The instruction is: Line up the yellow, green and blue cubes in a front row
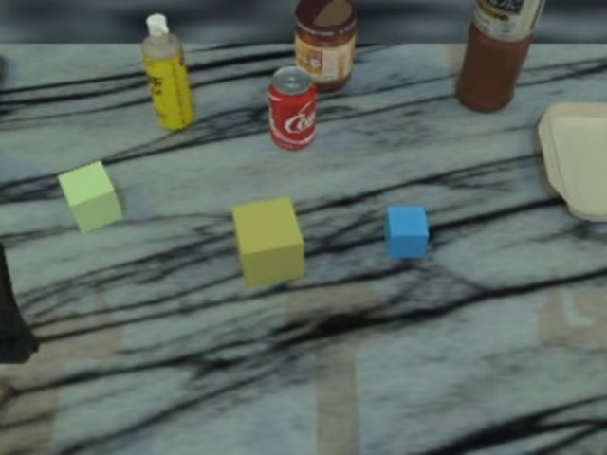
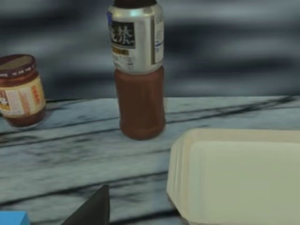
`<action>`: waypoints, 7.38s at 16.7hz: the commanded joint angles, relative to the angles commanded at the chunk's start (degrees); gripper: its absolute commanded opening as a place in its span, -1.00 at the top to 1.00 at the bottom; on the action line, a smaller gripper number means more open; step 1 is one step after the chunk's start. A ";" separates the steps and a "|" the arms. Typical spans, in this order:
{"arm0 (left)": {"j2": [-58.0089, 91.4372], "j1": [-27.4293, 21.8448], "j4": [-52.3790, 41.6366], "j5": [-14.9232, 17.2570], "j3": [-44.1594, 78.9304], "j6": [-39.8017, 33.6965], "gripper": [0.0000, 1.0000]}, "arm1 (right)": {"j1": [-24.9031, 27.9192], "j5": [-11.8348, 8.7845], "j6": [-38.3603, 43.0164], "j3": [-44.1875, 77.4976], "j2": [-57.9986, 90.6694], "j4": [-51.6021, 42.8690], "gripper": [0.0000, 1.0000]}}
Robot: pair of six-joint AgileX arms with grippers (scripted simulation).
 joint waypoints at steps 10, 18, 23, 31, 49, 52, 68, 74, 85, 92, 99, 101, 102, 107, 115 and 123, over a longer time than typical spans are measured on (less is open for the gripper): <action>0.00 0.00 0.00 0.00 0.00 0.00 -1.00 | 11.38 0.31 11.36 52.60 61.23 -32.48 -1.00; 0.00 0.00 0.00 0.00 0.00 0.00 -1.00 | 20.30 0.20 19.99 91.22 106.54 -57.25 -1.00; 0.00 0.00 0.00 0.00 0.00 0.00 -1.00 | 23.57 0.49 23.25 107.20 122.30 -65.50 -1.00; 0.00 0.00 0.00 0.00 0.00 0.00 -1.00 | 23.99 0.57 23.94 110.55 125.55 -67.11 -1.00; 0.00 0.00 0.00 0.00 0.00 0.00 -1.00 | 24.38 0.66 24.12 97.80 129.96 -50.00 -0.40; 0.00 0.00 0.00 0.00 0.00 0.00 -1.00 | 24.38 0.66 24.12 97.80 129.96 -50.00 0.06; 0.00 0.00 0.00 0.00 0.00 0.00 -1.00 | 24.18 1.38 23.72 98.28 128.11 -50.85 1.00; 0.00 0.00 0.00 0.00 0.00 0.00 -1.00 | 24.52 1.37 23.76 106.02 125.92 -61.33 1.00; 0.00 0.00 0.00 0.00 0.00 0.00 -1.00 | 25.92 1.29 25.60 101.60 119.49 -61.70 1.00; 0.00 0.00 0.00 0.00 0.00 0.00 -1.00 | 31.44 1.01 31.78 75.43 102.50 -55.00 1.00; 0.00 0.00 0.00 0.00 0.00 0.00 -1.00 | 33.28 0.92 33.69 69.53 97.29 -52.86 1.00; 0.00 0.00 0.00 0.00 0.00 0.00 -1.00 | 32.98 0.89 33.71 69.51 97.59 -52.81 1.00; 0.00 0.00 0.00 0.00 0.00 0.00 -1.00 | 32.98 0.92 33.73 68.97 97.86 -52.01 1.00; 0.00 0.00 0.00 0.00 0.00 0.00 -1.00 | 33.17 0.97 33.91 63.21 101.27 -42.39 1.00; 0.00 0.00 0.00 0.00 0.00 0.00 -1.00 | 33.44 0.97 33.94 60.63 103.01 -38.24 0.85; 0.00 0.00 0.00 0.00 0.00 0.00 -1.00 | 33.44 0.97 33.94 60.63 103.01 -38.24 -0.36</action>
